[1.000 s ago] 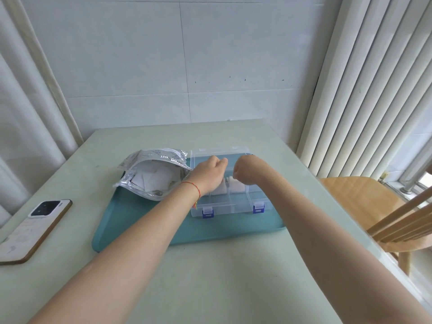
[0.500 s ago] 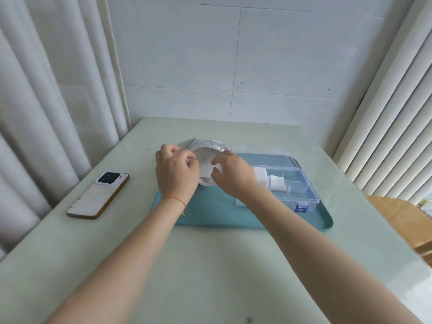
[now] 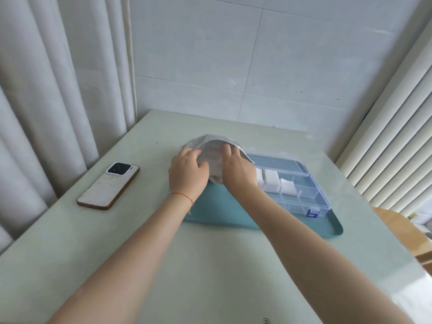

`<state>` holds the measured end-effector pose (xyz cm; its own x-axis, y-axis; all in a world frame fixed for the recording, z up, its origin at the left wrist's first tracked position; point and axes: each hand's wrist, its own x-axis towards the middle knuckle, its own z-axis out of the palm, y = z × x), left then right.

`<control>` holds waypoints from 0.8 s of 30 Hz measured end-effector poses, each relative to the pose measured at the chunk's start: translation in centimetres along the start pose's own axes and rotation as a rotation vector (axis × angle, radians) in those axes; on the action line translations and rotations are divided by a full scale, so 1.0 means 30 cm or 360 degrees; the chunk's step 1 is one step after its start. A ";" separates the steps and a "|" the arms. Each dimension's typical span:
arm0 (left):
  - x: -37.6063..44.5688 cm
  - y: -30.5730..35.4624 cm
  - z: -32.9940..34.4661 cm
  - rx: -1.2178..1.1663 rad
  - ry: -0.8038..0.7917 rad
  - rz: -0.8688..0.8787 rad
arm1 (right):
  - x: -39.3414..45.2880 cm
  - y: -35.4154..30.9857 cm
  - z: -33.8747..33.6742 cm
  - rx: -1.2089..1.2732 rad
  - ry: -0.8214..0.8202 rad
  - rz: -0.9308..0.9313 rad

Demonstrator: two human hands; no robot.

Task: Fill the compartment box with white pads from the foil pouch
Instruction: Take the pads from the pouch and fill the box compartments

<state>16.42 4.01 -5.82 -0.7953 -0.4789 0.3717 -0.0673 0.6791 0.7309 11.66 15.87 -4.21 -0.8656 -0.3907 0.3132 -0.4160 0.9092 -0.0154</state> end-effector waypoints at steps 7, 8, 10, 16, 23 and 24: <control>-0.001 0.003 -0.005 -0.0017 0.0006 -0.0010 | -0.010 -0.001 0.009 -0.0148 0.0164 -0.0179; -0.002 0.004 -0.005 -0.0015 0.0003 -0.0009 | -0.010 -0.001 0.011 -0.0163 0.0142 -0.0190; -0.005 0.005 -0.004 -0.0013 0.0000 -0.0010 | -0.006 0.000 0.018 -0.0164 0.0065 -0.0186; -0.011 0.004 -0.002 -0.0005 -0.0039 0.0001 | 0.009 0.023 0.035 0.0051 -0.0087 -0.0087; -0.018 -0.004 -0.001 -0.0026 0.0061 0.0061 | -0.012 0.092 -0.033 0.0541 0.0021 0.0054; -0.022 0.002 0.000 -0.0064 0.0113 0.0093 | -0.017 0.108 -0.046 0.0642 0.0025 0.0086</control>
<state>16.96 4.38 -6.01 -0.7523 -0.4782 0.4531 0.0034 0.6849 0.7286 11.13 19.22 -3.10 -0.8862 -0.3389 0.3160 -0.4487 0.7978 -0.4027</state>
